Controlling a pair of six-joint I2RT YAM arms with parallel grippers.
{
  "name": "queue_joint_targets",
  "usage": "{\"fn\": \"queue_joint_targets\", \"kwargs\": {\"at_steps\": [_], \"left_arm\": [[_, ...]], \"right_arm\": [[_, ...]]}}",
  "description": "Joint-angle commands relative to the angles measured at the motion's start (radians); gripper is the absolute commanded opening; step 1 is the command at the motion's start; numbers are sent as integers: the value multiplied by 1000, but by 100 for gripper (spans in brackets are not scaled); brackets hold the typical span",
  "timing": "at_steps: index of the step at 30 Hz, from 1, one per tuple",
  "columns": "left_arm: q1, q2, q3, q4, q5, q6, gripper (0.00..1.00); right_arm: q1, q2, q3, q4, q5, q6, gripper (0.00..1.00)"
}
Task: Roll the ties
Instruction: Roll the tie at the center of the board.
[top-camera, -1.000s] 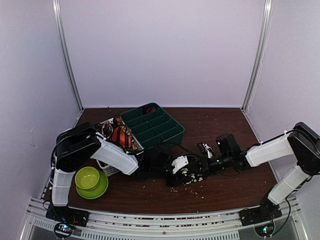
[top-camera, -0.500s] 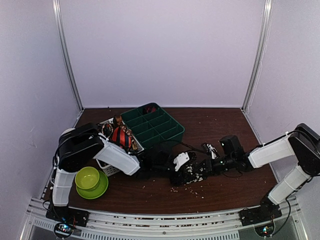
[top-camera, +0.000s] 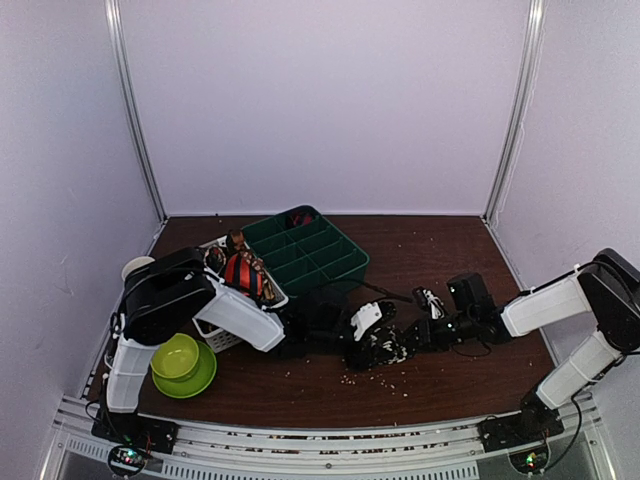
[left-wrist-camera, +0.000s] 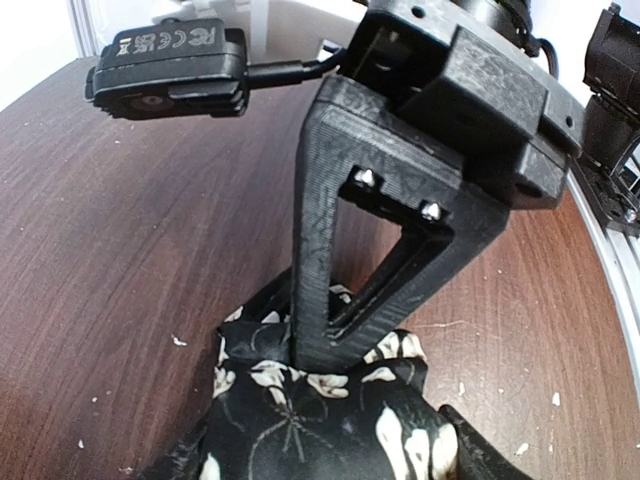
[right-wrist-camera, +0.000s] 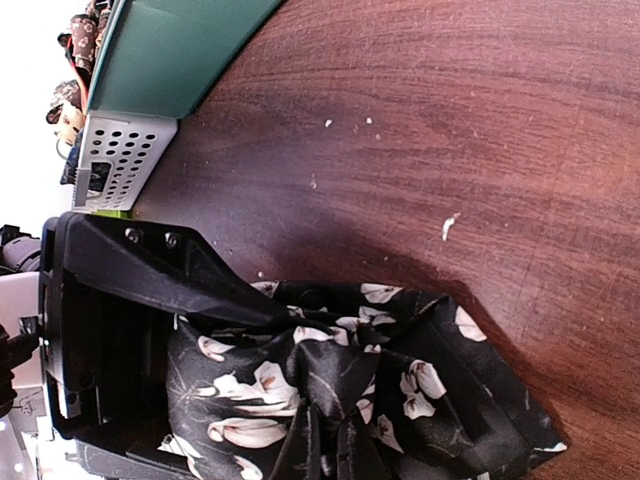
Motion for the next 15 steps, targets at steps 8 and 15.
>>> {"fn": "queue_joint_targets", "kwargs": {"at_steps": [8,15], "left_arm": [[-17,46,38,-25,7,45,34],[-20,11,-60,-60,-3,93,25]], "right_arm": [[-8,-8,-27,-179,75,-29,2],[-95,-153,0,-257,-9,-13,52]]}}
